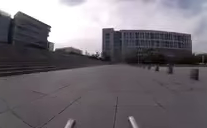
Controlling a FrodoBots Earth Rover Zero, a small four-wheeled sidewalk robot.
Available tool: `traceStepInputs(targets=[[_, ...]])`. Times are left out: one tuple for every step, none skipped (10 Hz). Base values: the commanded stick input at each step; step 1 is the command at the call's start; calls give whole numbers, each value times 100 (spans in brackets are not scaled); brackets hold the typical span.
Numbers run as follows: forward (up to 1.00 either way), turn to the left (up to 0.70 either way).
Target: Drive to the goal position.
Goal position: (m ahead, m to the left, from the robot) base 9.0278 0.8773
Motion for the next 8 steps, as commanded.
traceStepInputs(targets=[[100, 0], [100, 0], [100, 0], [100, 0], [100, 0], [100, 0], [100, 0], [100, 0]])
